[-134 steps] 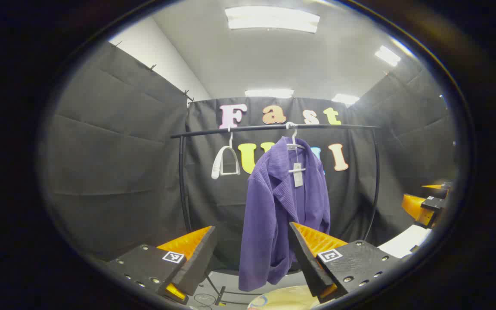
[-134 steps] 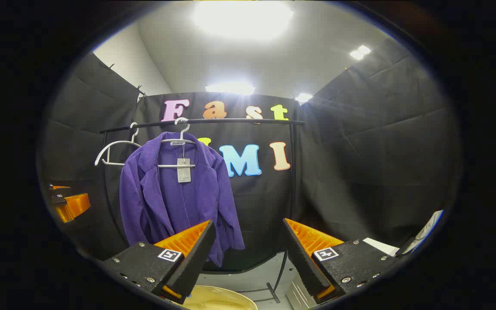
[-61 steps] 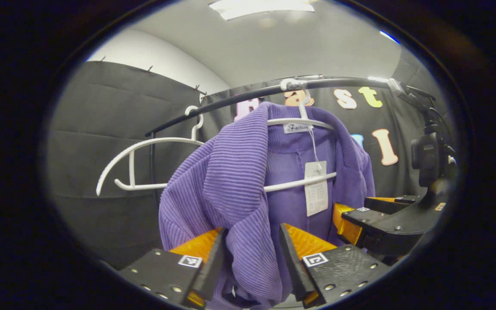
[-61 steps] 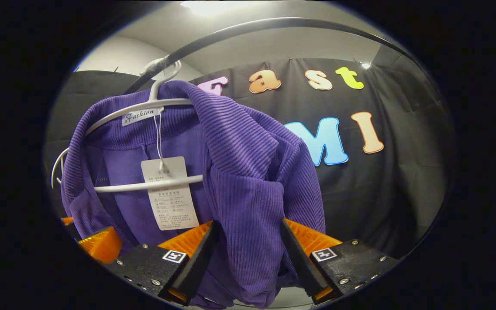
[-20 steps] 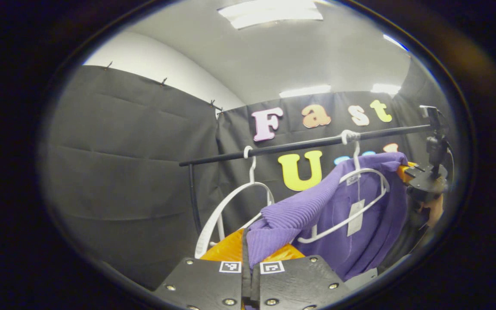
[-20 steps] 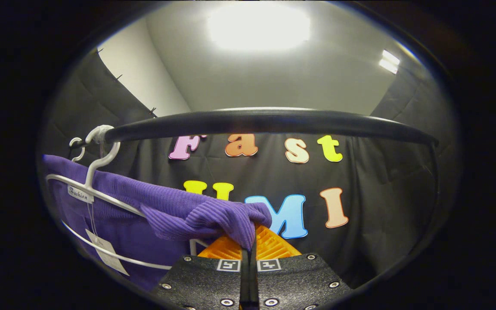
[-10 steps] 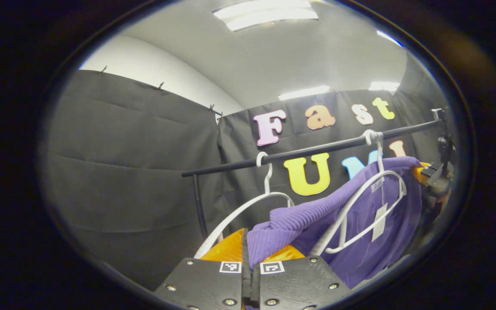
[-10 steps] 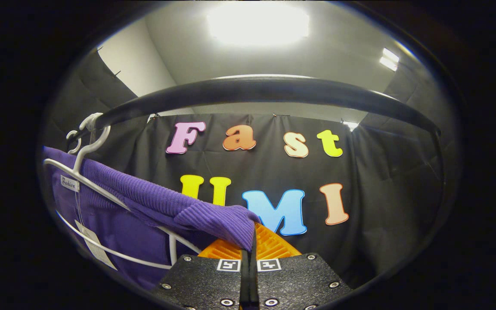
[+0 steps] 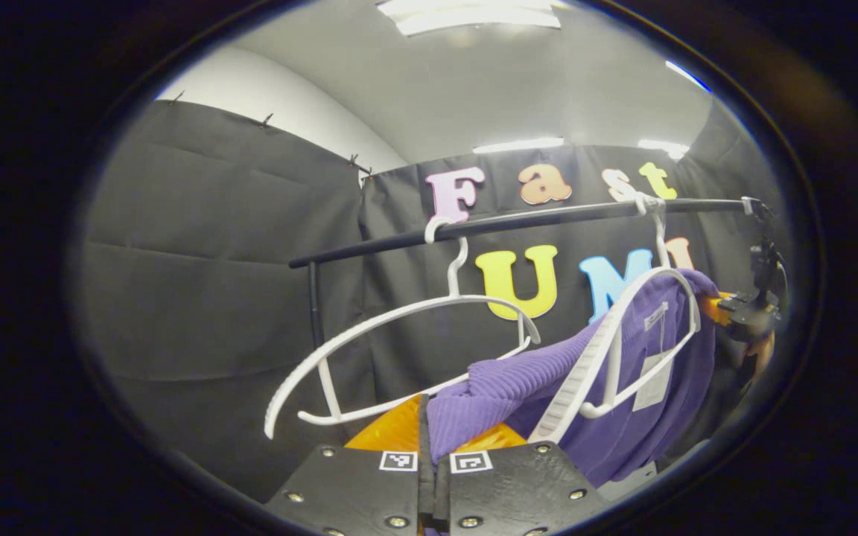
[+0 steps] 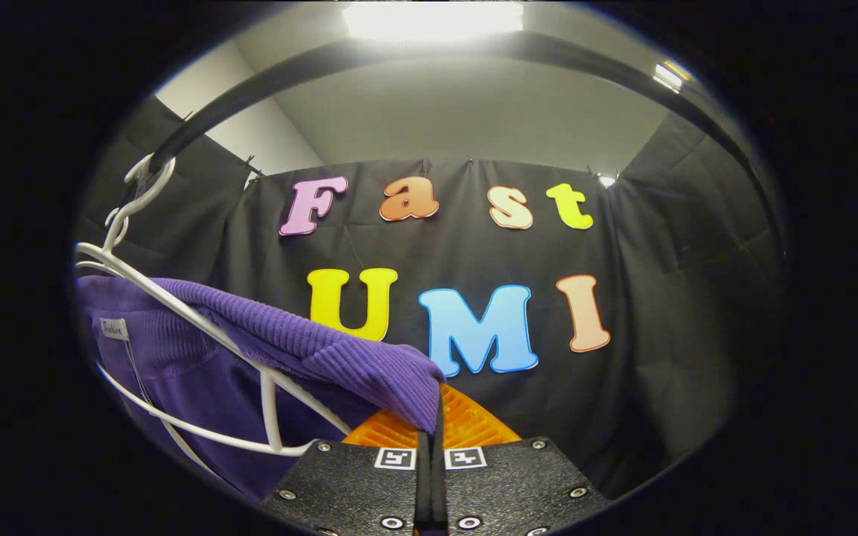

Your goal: Grasp the clothes on the hanger with both hands and then place them into the laundry hamper below.

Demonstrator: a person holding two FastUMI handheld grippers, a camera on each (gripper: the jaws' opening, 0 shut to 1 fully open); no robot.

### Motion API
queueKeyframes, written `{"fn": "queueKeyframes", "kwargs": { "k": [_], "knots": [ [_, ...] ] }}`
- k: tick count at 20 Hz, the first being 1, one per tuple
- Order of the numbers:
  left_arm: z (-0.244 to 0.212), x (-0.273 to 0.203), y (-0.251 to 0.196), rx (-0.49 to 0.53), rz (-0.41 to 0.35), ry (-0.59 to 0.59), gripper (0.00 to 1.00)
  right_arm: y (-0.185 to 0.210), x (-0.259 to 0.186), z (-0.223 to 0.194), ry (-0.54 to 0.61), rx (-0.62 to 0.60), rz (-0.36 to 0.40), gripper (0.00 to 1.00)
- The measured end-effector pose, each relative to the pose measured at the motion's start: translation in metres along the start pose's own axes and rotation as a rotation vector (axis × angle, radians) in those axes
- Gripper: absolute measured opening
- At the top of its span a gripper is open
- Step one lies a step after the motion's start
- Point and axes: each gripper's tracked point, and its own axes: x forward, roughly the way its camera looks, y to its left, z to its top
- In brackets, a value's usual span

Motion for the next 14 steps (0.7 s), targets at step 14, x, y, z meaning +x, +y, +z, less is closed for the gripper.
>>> {"fn": "queueKeyframes", "kwargs": {
  "k": [14],
  "knots": [
    [-0.071,-0.004,-0.013,-0.044,-0.013,0.105,0.01,-0.001,-0.029,-0.097,0.228,0.061,0.005,0.00]
  ]
}}
